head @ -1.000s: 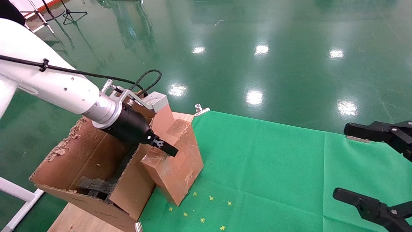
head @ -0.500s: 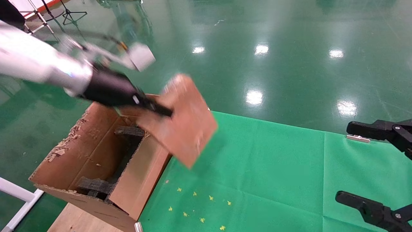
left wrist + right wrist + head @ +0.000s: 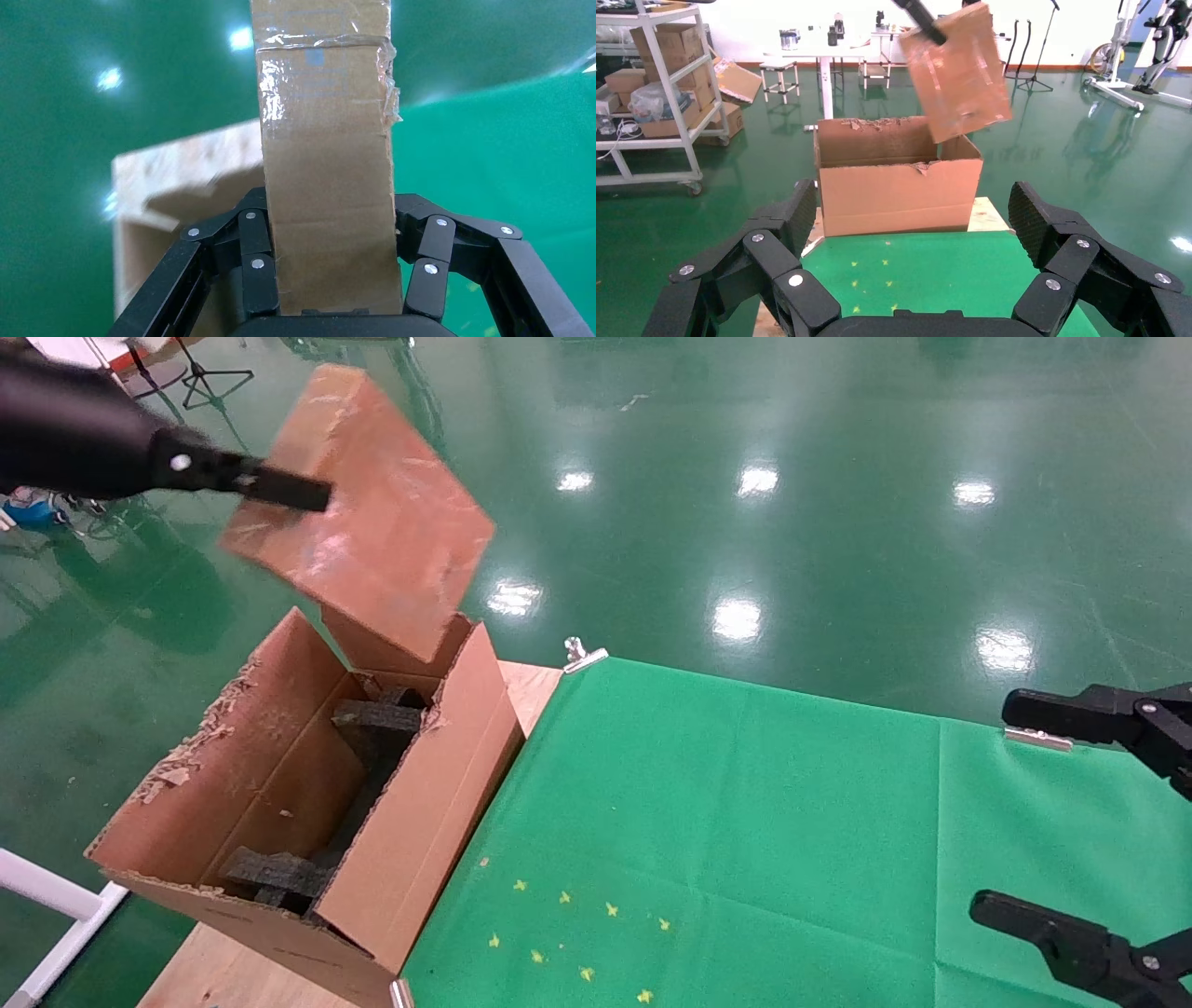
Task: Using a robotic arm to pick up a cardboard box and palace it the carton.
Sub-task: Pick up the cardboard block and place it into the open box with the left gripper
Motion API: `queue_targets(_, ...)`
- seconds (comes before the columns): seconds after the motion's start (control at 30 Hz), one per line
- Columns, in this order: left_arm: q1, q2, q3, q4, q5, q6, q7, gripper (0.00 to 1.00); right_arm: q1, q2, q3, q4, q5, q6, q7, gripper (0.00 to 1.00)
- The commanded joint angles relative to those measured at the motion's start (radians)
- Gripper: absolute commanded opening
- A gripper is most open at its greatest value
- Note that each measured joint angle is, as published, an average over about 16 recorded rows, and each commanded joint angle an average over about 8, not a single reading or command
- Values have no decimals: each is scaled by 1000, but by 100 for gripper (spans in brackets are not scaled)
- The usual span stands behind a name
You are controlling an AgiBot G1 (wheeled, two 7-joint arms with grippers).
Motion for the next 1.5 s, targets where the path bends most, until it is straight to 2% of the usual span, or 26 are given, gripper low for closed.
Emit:
queue_targets(0.03, -10, -17, 13, 9, 24, 7, 11, 0, 0, 0, 0, 0, 0, 0, 0, 100)
queue_targets(0.4, 11, -91, 70, 193, 96, -42, 157, 0, 0, 0, 0, 0, 0, 0, 0, 100)
queue_targets(0.67, 60, -102, 83, 322, 107, -120, 264, 0, 0, 0, 0, 0, 0, 0, 0, 100)
queue_targets(1.5, 163, 50, 108, 773, 122, -341, 460, 0, 0, 0, 0, 0, 0, 0, 0, 100)
